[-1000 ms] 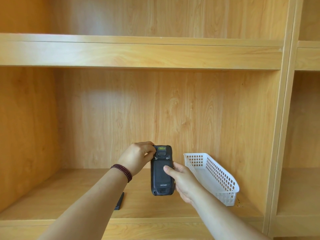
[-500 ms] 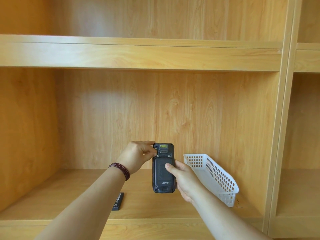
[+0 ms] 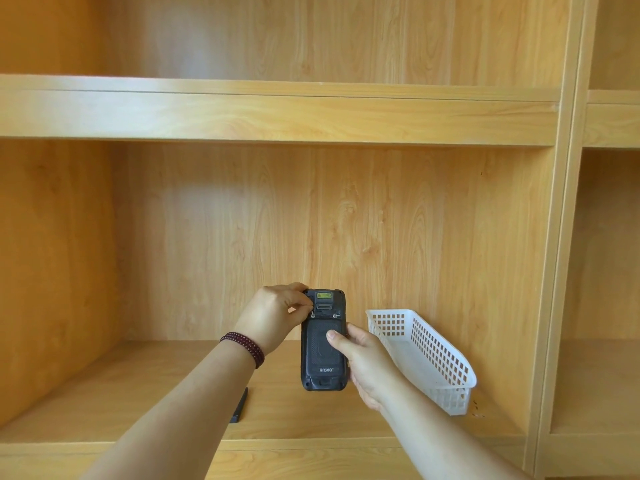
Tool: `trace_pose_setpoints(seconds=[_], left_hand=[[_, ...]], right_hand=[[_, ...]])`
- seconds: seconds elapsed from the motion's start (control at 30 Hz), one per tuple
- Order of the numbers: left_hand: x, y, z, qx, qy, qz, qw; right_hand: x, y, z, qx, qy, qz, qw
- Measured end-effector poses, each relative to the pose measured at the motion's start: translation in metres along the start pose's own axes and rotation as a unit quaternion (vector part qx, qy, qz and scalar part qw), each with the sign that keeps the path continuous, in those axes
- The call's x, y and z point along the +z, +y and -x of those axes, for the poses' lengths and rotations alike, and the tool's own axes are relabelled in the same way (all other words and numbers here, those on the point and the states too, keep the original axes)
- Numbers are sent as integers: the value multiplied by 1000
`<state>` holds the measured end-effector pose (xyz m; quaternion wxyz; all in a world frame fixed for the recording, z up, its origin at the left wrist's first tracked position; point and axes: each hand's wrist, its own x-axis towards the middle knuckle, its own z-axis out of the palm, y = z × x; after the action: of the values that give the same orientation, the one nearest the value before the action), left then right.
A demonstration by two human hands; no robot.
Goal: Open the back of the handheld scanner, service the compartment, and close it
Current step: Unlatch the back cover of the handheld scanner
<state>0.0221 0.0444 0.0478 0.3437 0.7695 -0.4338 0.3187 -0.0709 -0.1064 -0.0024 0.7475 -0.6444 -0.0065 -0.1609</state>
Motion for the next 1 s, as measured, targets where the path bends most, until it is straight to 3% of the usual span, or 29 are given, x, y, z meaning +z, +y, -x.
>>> trace_pose_setpoints(seconds=[0.23,0.37,0.43,0.53,0.73,0.9,1.0], left_hand=[[10,6,8,-2,66,-39,997],[5,8,5,-126,25,59,990],[0,6,2,-189,3,179,965],[-6,2,-1,-264,-42,342,901],[-11,4,-6,-324,-74,432,838],[-13,3,-7,-317,-59,434,841],[-12,2,-5,-306,-48,436,845]], right_hand=[[4,-1,0,-4,8,10,1000],[2,-4,2,0,6,5,1000],[1,-6,3,-3,-2,9,1000],[1,-8,4,-9,-9,14,1000],[5,-9,5,-9,-14,17,1000],[7,-16,6,13,-39,27,999],[0,-34,-2,-88,55,184,977]])
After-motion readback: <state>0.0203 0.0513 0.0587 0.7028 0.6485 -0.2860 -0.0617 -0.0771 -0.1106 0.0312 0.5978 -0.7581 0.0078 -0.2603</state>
